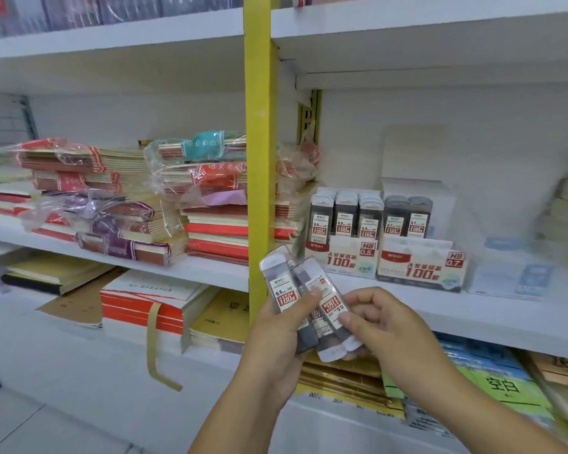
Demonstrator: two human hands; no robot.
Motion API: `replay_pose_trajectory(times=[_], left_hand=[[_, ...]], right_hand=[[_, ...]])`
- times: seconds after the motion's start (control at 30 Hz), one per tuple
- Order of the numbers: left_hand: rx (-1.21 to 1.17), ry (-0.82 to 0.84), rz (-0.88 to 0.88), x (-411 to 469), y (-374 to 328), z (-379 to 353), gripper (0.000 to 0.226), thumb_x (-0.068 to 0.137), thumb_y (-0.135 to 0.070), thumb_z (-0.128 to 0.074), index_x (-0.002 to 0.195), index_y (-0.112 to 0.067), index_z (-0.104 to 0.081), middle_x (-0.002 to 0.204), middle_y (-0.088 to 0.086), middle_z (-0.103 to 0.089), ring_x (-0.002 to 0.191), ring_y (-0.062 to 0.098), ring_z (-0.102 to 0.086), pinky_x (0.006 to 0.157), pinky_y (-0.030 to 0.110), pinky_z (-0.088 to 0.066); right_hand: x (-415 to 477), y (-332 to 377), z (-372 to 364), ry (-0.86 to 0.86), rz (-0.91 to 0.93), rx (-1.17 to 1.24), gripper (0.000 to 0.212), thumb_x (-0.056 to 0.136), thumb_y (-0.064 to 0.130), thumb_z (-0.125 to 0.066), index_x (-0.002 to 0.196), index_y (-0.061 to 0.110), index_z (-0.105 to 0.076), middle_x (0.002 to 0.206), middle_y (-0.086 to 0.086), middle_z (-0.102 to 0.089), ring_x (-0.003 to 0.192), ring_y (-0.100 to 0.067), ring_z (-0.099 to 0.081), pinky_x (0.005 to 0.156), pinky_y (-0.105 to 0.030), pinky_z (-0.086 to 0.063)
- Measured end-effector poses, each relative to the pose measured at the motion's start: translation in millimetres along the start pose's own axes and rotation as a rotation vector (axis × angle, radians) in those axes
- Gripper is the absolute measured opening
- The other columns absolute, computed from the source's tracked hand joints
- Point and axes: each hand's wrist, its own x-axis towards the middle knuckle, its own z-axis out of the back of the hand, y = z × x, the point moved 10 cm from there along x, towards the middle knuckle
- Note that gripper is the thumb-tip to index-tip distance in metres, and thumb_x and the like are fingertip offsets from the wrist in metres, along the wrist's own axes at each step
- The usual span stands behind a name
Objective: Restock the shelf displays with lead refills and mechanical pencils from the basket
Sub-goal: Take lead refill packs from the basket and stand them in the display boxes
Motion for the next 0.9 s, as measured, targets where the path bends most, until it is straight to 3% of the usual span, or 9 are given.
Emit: replay_pose_trajectory(times=[0.13,0.2,0.27,0.43,0.53,0.63,0.8,0.9], left_hand=[[-0.013,-0.02,-0.004,-1,0,0,0.023,0.09,-0.021,-0.067,0.113,-0.02,-0.07,0.1,0.01,-0.079,0.087,0.025,-0.077,0.059,0.031,-0.06],[0.003,-0.049,-0.024,1,-2,3,0.022,0.093,-0.02,-0.066,0.114,-0.02,-0.069,0.099,0.009,-0.079,0.085,0.024,-0.077,0.058,0.03,-0.06],[0.021,-0.088,-0.053,4,-7,8,0.023,0.091,-0.019,-0.069,0.113,-0.019,-0.071,0.096,0.007,-0.079,0.082,0.022,-0.077,0.058,0.028,-0.059],[0.001,-0.139,-0.114,10,-20,21,0.018,0.091,-0.015,-0.069,0.108,-0.021,-0.072,0.093,0.005,-0.08,0.083,0.021,-0.077,0.057,0.025,-0.058],[-0.017,-0.147,-0.135,13,-27,27,0.017,0.093,-0.015,-0.067,0.105,-0.027,-0.07,0.093,0.002,-0.08,0.082,0.019,-0.077,0.057,0.025,-0.058],[-0.027,-0.159,-0.148,15,-31,34,0.018,0.094,-0.015,-0.066,0.107,-0.028,-0.068,0.093,0.002,-0.08,0.082,0.02,-0.077,0.058,0.025,-0.059],[-0.024,-0.156,-0.151,19,-30,41,0.018,0.093,-0.018,-0.067,0.107,-0.029,-0.068,0.094,0.003,-0.08,0.083,0.021,-0.077,0.064,0.029,-0.06],[-0.032,-0.137,-0.133,20,-29,42,0.02,0.093,-0.019,-0.068,0.112,-0.027,-0.068,0.096,0.004,-0.079,0.084,0.022,-0.078,0.062,0.029,-0.06]], right_hand=[[-2,1,6,0.018,0.012,0.02,0.017,0.093,0.017,-0.061,0.095,0.033,-0.056,0.091,0.007,-0.075,0.08,-0.016,-0.073,0.063,-0.035,-0.061],[-1,16,18,-0.032,0.105,-0.066,0.026,0.091,0.02,-0.062,0.086,0.045,-0.059,0.091,0.014,-0.072,0.074,-0.013,-0.073,0.059,-0.033,-0.06],[3,45,33,-0.1,0.232,-0.168,0.026,0.09,0.024,-0.061,0.087,0.049,-0.06,0.09,0.012,-0.067,0.068,-0.008,-0.07,0.055,-0.027,-0.059],[37,122,55,-0.227,0.48,-0.388,0.02,0.095,0.023,-0.055,0.102,0.041,-0.06,0.096,0.01,-0.058,0.075,-0.003,-0.061,0.059,-0.009,-0.05],[57,152,49,-0.28,0.551,-0.627,0.023,0.095,0.022,-0.058,0.115,0.033,-0.058,0.097,0.017,-0.056,0.088,-0.006,-0.056,0.067,-0.016,-0.048],[78,158,38,-0.247,0.546,-0.783,0.031,0.091,0.023,-0.065,0.118,0.03,-0.051,0.099,0.01,-0.059,0.09,-0.012,-0.057,0.075,-0.029,-0.046],[101,154,23,-0.216,0.544,-0.784,0.031,0.084,0.024,-0.073,0.096,0.032,-0.047,0.086,0.017,-0.057,0.075,0.002,-0.054,0.059,-0.019,-0.039],[112,145,5,-0.181,0.558,-0.964,0.02,0.087,0.028,-0.069,0.103,0.032,-0.058,0.098,0.01,-0.05,0.083,-0.008,-0.051,0.066,-0.023,-0.04]])
